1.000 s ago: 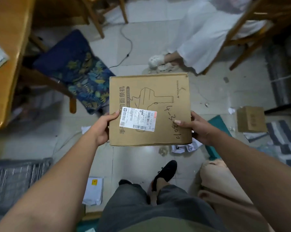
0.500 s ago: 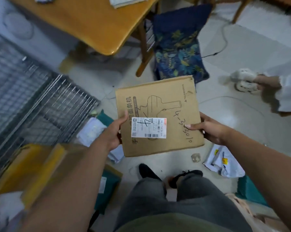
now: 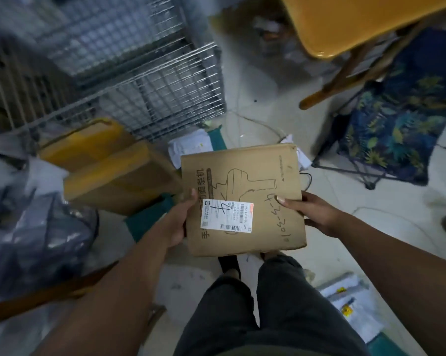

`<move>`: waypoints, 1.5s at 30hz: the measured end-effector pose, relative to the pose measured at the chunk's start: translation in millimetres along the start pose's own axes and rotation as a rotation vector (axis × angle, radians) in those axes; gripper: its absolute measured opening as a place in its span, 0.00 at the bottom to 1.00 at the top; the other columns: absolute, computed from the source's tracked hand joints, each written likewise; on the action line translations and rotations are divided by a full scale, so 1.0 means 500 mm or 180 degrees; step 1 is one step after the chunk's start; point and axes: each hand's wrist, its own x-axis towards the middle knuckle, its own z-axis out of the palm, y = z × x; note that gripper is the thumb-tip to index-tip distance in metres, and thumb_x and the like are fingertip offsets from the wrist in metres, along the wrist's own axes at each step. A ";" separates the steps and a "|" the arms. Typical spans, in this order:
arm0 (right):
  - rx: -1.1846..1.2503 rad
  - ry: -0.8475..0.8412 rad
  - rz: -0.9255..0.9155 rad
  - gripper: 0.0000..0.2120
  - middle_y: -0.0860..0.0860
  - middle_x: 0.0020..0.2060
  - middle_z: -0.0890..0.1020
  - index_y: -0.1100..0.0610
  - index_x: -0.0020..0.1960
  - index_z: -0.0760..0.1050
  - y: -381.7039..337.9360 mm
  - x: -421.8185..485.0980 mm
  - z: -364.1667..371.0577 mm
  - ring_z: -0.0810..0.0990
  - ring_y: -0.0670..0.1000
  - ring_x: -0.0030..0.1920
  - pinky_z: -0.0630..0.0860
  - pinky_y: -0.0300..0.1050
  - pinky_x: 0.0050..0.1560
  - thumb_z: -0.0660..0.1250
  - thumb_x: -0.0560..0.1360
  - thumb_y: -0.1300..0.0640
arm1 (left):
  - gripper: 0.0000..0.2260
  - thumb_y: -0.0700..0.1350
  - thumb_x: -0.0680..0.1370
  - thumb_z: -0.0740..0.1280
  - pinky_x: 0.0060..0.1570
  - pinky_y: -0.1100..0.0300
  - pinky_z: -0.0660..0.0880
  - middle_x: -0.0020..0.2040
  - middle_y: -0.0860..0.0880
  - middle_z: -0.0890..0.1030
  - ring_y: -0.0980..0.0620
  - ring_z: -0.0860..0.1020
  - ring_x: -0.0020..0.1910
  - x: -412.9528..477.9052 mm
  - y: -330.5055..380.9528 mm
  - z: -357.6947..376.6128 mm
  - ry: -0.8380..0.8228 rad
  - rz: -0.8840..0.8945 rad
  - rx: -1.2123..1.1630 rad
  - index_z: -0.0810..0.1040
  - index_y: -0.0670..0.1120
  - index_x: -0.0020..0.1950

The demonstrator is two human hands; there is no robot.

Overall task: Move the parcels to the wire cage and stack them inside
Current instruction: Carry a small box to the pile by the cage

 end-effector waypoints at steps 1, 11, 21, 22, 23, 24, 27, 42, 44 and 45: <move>-0.0120 -0.0074 0.0033 0.28 0.45 0.58 0.87 0.47 0.68 0.78 -0.011 0.026 0.004 0.86 0.48 0.58 0.81 0.50 0.59 0.79 0.71 0.42 | 0.25 0.64 0.81 0.63 0.67 0.40 0.75 0.65 0.46 0.84 0.43 0.82 0.65 0.010 -0.017 -0.016 0.0076 -0.0036 -0.0075 0.79 0.50 0.72; -0.0802 -0.0405 0.0700 0.33 0.47 0.55 0.88 0.51 0.67 0.79 -0.009 0.374 0.050 0.88 0.49 0.54 0.84 0.47 0.49 0.84 0.67 0.43 | 0.25 0.70 0.78 0.62 0.64 0.40 0.78 0.56 0.50 0.88 0.44 0.84 0.60 0.245 -0.162 -0.119 0.0843 -0.0429 -0.0561 0.84 0.55 0.62; -0.0987 -0.0179 0.0854 0.27 0.50 0.57 0.88 0.53 0.66 0.80 0.123 0.810 0.090 0.84 0.54 0.61 0.78 0.60 0.67 0.81 0.70 0.46 | 0.28 0.70 0.81 0.57 0.63 0.41 0.78 0.57 0.47 0.86 0.43 0.83 0.57 0.703 -0.250 -0.255 0.1124 -0.0578 -0.0391 0.80 0.52 0.67; -0.0999 -0.0179 0.0864 0.27 0.50 0.58 0.87 0.53 0.67 0.79 0.133 0.849 0.090 0.83 0.54 0.61 0.77 0.60 0.68 0.80 0.71 0.47 | 0.28 0.70 0.81 0.58 0.64 0.41 0.78 0.57 0.47 0.86 0.43 0.83 0.57 0.742 -0.257 -0.266 0.1121 -0.0588 -0.0423 0.80 0.52 0.67; -0.1014 -0.0182 0.0871 0.27 0.50 0.58 0.87 0.53 0.68 0.79 0.140 0.887 0.089 0.83 0.54 0.61 0.76 0.60 0.68 0.80 0.72 0.47 | 0.27 0.70 0.81 0.58 0.65 0.40 0.77 0.57 0.47 0.87 0.43 0.83 0.58 0.780 -0.265 -0.276 0.1109 -0.0586 -0.0471 0.80 0.52 0.67; -0.1025 -0.0192 0.0868 0.27 0.50 0.58 0.87 0.53 0.68 0.79 0.148 0.925 0.087 0.83 0.54 0.61 0.76 0.60 0.69 0.80 0.72 0.48 | 0.26 0.69 0.81 0.58 0.65 0.40 0.77 0.56 0.48 0.87 0.43 0.83 0.58 0.815 -0.273 -0.286 0.1096 -0.0564 -0.0501 0.80 0.52 0.66; -0.1039 -0.0228 0.0838 0.28 0.50 0.57 0.88 0.53 0.67 0.79 0.173 1.022 0.084 0.84 0.53 0.61 0.77 0.59 0.67 0.80 0.71 0.47 | 0.22 0.68 0.82 0.58 0.59 0.45 0.79 0.46 0.53 0.88 0.46 0.84 0.55 0.904 -0.293 -0.312 0.1115 -0.0519 -0.0458 0.82 0.54 0.58; -0.0778 -0.0269 0.0942 0.31 0.51 0.64 0.83 0.53 0.73 0.72 0.259 1.160 0.158 0.80 0.56 0.67 0.73 0.63 0.72 0.77 0.75 0.45 | 0.24 0.62 0.86 0.54 0.53 0.55 0.70 0.56 0.49 0.79 0.46 0.77 0.52 1.057 -0.340 -0.378 0.1830 -0.0355 0.0137 0.76 0.48 0.71; -0.0789 -0.0169 0.0953 0.34 0.52 0.65 0.82 0.54 0.75 0.69 0.256 1.160 0.170 0.79 0.56 0.67 0.71 0.66 0.74 0.76 0.75 0.43 | 0.22 0.61 0.86 0.57 0.53 0.54 0.73 0.60 0.47 0.81 0.46 0.79 0.52 1.058 -0.339 -0.380 0.1867 -0.0326 0.0131 0.76 0.50 0.72; -0.0794 -0.0113 0.0942 0.33 0.52 0.65 0.82 0.54 0.75 0.69 0.256 1.161 0.174 0.79 0.56 0.67 0.70 0.66 0.74 0.76 0.76 0.43 | 0.21 0.60 0.85 0.58 0.55 0.53 0.75 0.62 0.46 0.82 0.46 0.79 0.53 1.059 -0.338 -0.379 0.1858 -0.0292 0.0107 0.76 0.51 0.72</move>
